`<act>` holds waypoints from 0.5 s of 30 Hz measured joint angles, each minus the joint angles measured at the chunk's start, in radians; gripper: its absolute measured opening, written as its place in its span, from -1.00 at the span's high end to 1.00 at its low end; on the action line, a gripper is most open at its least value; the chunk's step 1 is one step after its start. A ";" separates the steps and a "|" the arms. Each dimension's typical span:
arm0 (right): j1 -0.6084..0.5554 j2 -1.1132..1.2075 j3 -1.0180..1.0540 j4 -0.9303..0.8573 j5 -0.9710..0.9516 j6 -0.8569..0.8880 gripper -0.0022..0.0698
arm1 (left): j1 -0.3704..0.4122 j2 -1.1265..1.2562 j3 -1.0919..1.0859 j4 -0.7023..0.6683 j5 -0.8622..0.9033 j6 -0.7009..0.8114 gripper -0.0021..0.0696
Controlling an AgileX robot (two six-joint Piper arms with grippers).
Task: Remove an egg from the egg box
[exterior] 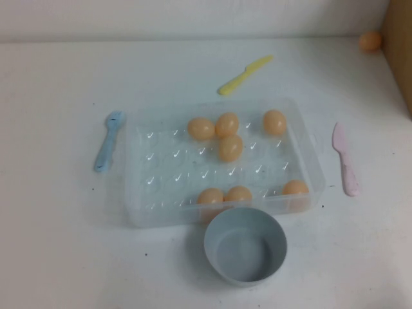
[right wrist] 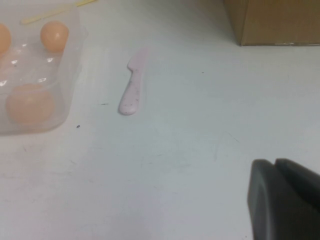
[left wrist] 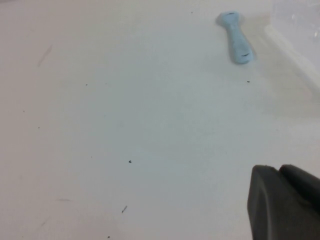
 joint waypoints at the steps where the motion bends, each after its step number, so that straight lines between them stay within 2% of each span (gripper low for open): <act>1: 0.000 0.000 0.000 0.000 0.000 0.000 0.99 | 0.000 0.000 0.000 0.000 -0.002 0.000 0.95; 4: 0.000 0.000 0.000 0.000 0.000 0.000 0.99 | 0.000 0.000 0.000 -0.085 -0.040 -0.071 0.95; 10: 0.000 0.000 0.000 0.000 0.000 0.000 0.99 | 0.000 0.000 0.000 -0.583 -0.174 -0.429 0.95; 15: 0.000 0.000 0.000 0.000 0.000 0.000 0.99 | 0.000 0.000 0.000 -0.644 -0.268 -0.462 0.95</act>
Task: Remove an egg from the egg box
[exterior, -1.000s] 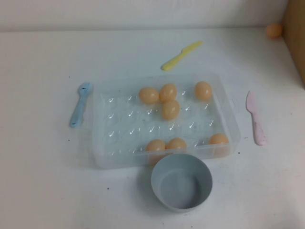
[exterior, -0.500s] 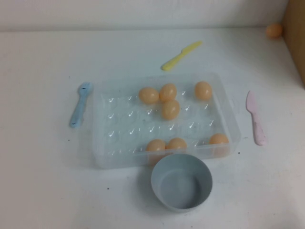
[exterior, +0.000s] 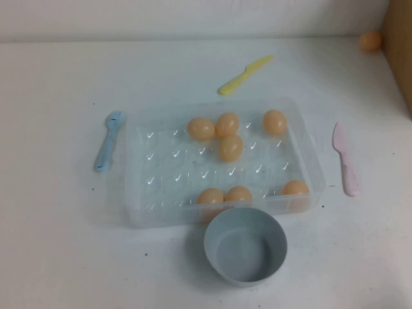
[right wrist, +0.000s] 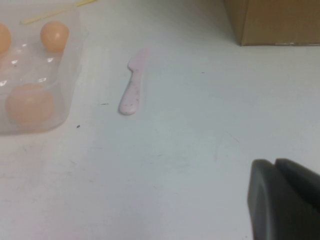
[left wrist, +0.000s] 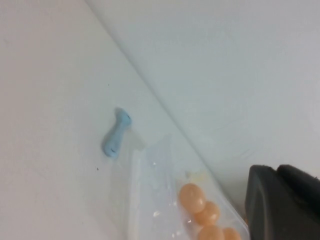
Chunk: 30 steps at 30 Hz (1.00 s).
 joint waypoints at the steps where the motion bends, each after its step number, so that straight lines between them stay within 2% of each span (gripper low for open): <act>1: 0.000 0.000 0.000 0.000 0.000 0.000 0.99 | 0.000 0.000 0.000 -0.002 -0.010 0.000 0.95; 7: 0.000 0.000 0.000 0.000 0.000 0.000 0.99 | 0.000 0.000 0.000 -0.011 0.019 -0.004 0.95; 13: 0.000 0.000 0.000 0.000 0.000 0.000 0.99 | 0.000 0.065 -0.143 0.039 0.196 0.089 0.95; 18: 0.000 0.000 0.000 0.000 0.000 0.000 0.99 | 0.000 0.323 -0.394 0.143 0.420 0.296 0.95; 25: 0.000 0.000 0.000 0.000 0.000 0.000 0.99 | 0.000 0.782 -0.756 0.199 0.722 0.628 0.95; 30: 0.000 0.000 0.000 0.000 0.000 0.000 0.99 | -0.002 1.067 -0.990 0.252 0.896 0.747 0.95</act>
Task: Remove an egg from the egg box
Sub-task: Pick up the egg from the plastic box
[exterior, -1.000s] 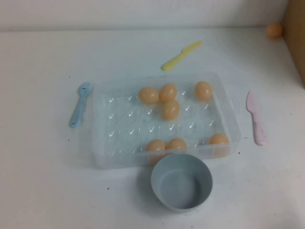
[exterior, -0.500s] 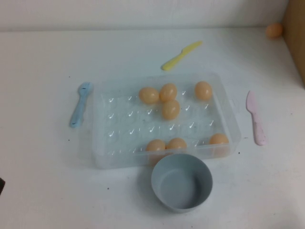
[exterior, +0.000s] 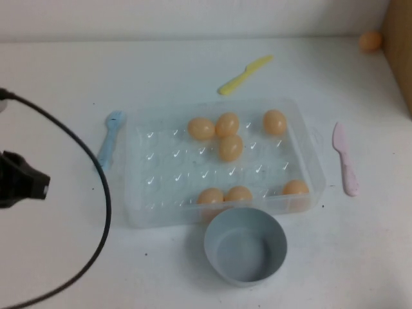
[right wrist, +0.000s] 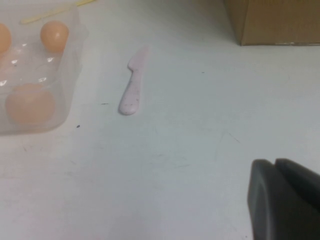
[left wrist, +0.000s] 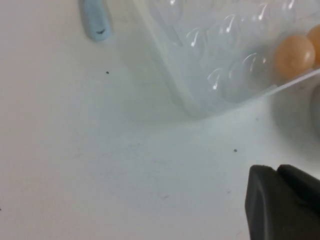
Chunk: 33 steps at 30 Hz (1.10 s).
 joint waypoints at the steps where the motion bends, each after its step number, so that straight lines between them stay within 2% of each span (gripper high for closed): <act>1: 0.000 0.000 0.000 0.000 0.000 0.000 0.99 | -0.002 0.051 -0.042 0.017 0.022 0.008 0.95; 4: 0.000 0.000 0.000 0.000 0.000 0.000 0.99 | -0.040 0.173 -0.141 0.080 0.052 0.015 0.95; 9: 0.000 0.000 0.000 0.000 0.000 0.000 0.99 | -0.175 0.313 -0.256 0.181 0.065 -0.012 0.95; 15: 0.000 0.000 0.000 0.000 0.000 0.000 0.99 | -0.302 0.473 -0.358 0.196 0.069 -0.014 0.95; 33: 0.000 0.000 0.000 0.000 0.000 0.000 0.99 | -0.486 0.883 -0.687 0.211 0.169 -0.014 0.91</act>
